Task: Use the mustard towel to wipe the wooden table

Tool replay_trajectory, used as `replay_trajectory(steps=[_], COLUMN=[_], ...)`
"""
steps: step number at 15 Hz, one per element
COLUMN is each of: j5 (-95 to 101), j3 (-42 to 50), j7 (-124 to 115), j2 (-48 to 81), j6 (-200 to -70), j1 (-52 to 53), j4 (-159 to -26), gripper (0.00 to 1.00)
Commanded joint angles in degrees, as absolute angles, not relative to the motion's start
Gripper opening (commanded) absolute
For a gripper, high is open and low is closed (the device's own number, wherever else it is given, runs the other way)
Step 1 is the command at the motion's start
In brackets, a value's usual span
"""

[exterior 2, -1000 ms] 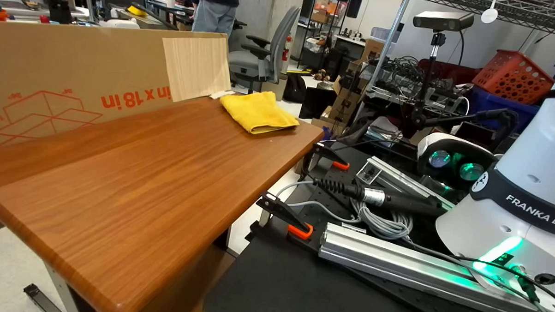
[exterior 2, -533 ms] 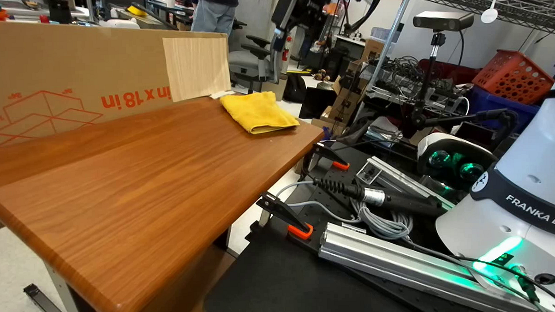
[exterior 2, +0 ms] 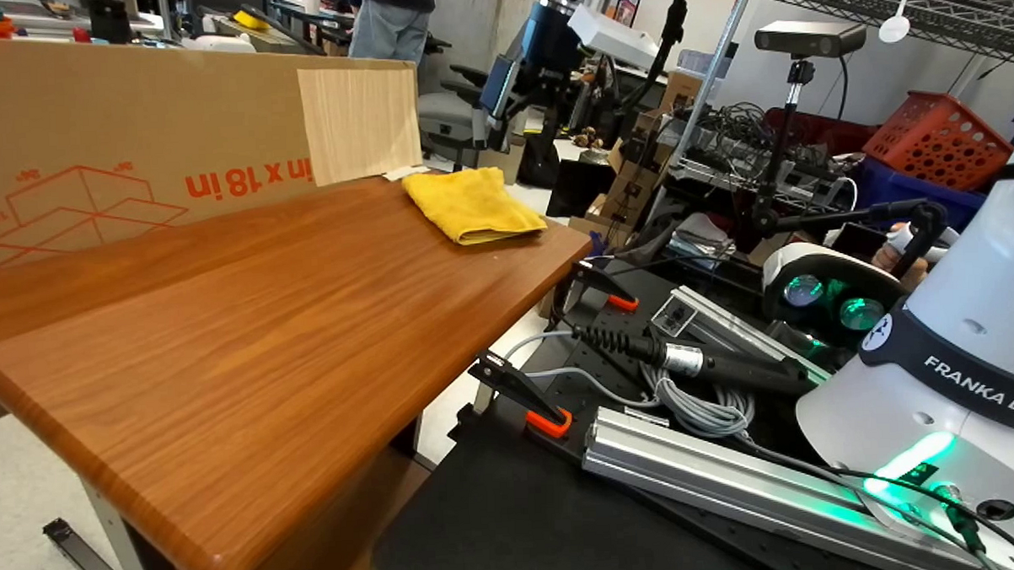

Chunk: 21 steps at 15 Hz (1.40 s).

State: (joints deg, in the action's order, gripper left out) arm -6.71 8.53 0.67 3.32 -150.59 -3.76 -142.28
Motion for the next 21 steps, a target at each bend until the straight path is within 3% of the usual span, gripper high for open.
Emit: replay_trajectory(steps=[1,14,21], j5=[-10.5,-11.1,-8.5], j3=[6.7,7.4,8.9], j7=[1.3,-13.2,-14.5], j2=[3.1,25.4,32.8], j6=[-152.1,-152.1,-153.2], j1=[-4.5,-3.8,-1.5], j4=[-142.1,-126.1,-125.1], gripper=[1.00,1.00,1.00])
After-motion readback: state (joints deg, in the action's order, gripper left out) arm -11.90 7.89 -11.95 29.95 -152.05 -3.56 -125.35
